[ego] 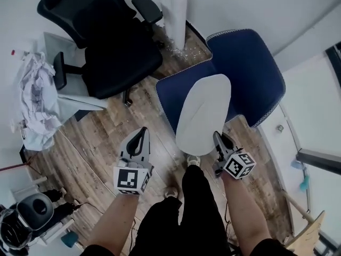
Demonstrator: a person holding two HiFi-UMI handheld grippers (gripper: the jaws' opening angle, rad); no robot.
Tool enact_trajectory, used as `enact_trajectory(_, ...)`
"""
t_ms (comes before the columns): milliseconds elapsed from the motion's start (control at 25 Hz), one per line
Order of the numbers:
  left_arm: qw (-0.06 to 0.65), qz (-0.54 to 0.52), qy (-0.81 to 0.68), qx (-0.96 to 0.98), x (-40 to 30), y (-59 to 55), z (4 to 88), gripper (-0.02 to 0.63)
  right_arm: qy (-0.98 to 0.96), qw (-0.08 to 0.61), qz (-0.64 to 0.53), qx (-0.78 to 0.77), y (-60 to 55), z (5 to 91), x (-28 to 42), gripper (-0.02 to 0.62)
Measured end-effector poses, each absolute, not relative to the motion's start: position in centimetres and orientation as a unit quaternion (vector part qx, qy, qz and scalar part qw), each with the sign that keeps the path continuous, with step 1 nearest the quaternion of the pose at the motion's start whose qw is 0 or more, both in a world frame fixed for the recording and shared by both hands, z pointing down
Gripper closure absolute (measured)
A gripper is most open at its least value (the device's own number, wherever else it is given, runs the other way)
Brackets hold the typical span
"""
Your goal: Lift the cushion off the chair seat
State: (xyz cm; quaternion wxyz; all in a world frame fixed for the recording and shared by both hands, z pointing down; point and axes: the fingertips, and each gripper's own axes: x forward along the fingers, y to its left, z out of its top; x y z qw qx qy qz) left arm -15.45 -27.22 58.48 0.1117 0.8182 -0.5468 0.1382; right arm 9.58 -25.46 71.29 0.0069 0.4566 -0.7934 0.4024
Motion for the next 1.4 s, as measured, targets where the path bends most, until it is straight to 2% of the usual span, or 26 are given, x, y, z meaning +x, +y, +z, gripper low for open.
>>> enact_trajectory(160, 0.11, 0.126, -0.558, 0.813, -16.1, -26.8, 56.1, 0.601, -0.786, -0.019, 0.418, 0.455, -25.9, 68.6, 9.0, 0.565)
enact_trajectory(1120, 0.058, 0.099, -0.576, 0.809, -18.5, -25.8, 43.0, 0.601, -0.847, -0.019, 0.331, 0.416, -27.6, 50.5, 8.8, 0.566)
enact_trajectory(1400, 0.046, 0.081, -0.574, 0.813, -18.6, -25.7, 39.6, 0.601, -0.858, -0.059, 0.315, 0.401, -27.7, 44.5, 8.9, 0.566)
